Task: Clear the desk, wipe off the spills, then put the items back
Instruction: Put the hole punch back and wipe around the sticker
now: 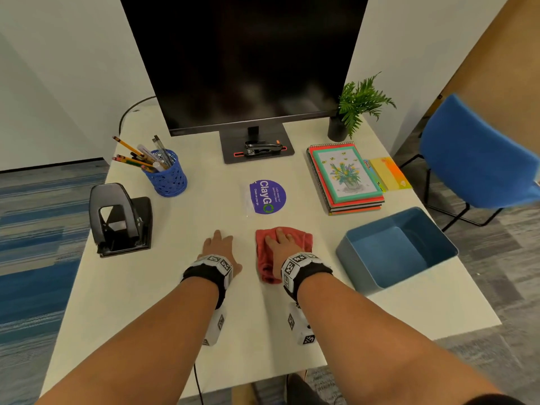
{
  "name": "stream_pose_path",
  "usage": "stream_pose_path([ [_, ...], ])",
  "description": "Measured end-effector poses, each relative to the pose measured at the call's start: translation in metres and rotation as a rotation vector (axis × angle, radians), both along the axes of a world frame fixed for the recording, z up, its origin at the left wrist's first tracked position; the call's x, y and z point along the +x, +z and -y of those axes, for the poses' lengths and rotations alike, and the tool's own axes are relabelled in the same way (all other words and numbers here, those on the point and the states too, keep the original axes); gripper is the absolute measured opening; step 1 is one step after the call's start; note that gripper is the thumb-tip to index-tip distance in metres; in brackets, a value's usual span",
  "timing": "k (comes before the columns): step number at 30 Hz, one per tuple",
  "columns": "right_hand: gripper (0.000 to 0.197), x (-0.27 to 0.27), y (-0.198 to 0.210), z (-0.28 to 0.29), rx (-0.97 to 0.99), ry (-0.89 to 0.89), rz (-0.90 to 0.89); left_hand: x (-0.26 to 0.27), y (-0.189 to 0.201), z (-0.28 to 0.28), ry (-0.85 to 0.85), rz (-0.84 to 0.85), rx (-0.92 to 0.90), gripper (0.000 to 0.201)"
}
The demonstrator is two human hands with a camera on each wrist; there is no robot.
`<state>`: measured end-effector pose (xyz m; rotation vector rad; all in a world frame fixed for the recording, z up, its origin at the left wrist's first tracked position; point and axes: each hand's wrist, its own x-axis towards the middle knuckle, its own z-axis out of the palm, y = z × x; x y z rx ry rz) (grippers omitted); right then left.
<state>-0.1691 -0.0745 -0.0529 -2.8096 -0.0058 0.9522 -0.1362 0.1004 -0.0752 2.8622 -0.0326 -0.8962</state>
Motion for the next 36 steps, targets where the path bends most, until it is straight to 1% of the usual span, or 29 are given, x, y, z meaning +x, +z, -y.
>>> stream_pose_path([
  [4, 0.092, -0.014, 0.003, -0.006, 0.032, 0.011, 0.006, -0.007, 0.002, 0.001, 0.005, 0.053, -0.035, 0.069],
  [6, 0.085, -0.019, 0.004, -0.007, 0.067, 0.007, 0.010, -0.009, 0.005, 0.003, 0.032, 0.050, -0.056, 0.063],
  [8, 0.073, -0.022, 0.008, -0.009, 0.088, 0.014, 0.034, -0.011, 0.008, 0.007, 0.051, 0.059, -0.080, 0.061],
  [11, 0.046, -0.024, 0.021, -0.010, 0.064, 0.023, 0.101, -0.015, 0.011, 0.012, 0.035, 0.083, -0.120, 0.058],
  [13, 0.037, -0.023, 0.028, -0.008, 0.054, -0.023, 0.132, -0.017, 0.014, 0.014, 0.004, 0.098, -0.145, 0.061],
  [15, 0.035, -0.024, 0.029, -0.004, 0.038, -0.109, 0.175, -0.019, 0.016, 0.016, -0.033, 0.105, -0.175, 0.062],
  [17, 0.033, -0.027, 0.024, 0.000, 0.011, -0.171, 0.215, -0.020, 0.020, 0.019, -0.048, 0.115, -0.212, 0.053],
  [19, 0.031, -0.029, 0.021, 0.001, -0.004, -0.183, 0.204, -0.021, 0.021, 0.021, -0.046, 0.130, -0.240, 0.041],
  [20, 0.032, -0.029, 0.020, 0.002, -0.007, -0.179, 0.187, -0.022, 0.022, 0.021, -0.049, 0.123, -0.239, 0.040],
  [21, 0.035, -0.029, 0.020, 0.002, -0.008, -0.174, 0.172, -0.022, 0.023, 0.021, -0.059, 0.097, -0.225, 0.043],
  [24, 0.041, -0.031, 0.022, 0.004, -0.014, -0.160, 0.153, -0.024, 0.025, 0.021, -0.126, 0.034, -0.153, 0.061],
  [26, 0.043, -0.034, 0.021, 0.006, -0.013, -0.158, 0.150, -0.027, 0.026, 0.022, -0.135, 0.020, -0.138, 0.066],
  [31, 0.044, -0.038, 0.021, 0.010, -0.001, -0.164, 0.137, -0.028, 0.032, 0.025, -0.150, -0.004, -0.121, 0.068],
  [34, 0.037, -0.033, 0.025, 0.012, -0.004, -0.174, 0.137, -0.026, 0.039, 0.028, -0.156, -0.011, -0.123, 0.065],
  [36, 0.033, -0.027, 0.031, 0.016, -0.005, -0.207, 0.179, -0.023, 0.045, 0.031, -0.164, 0.010, -0.130, 0.062],
])
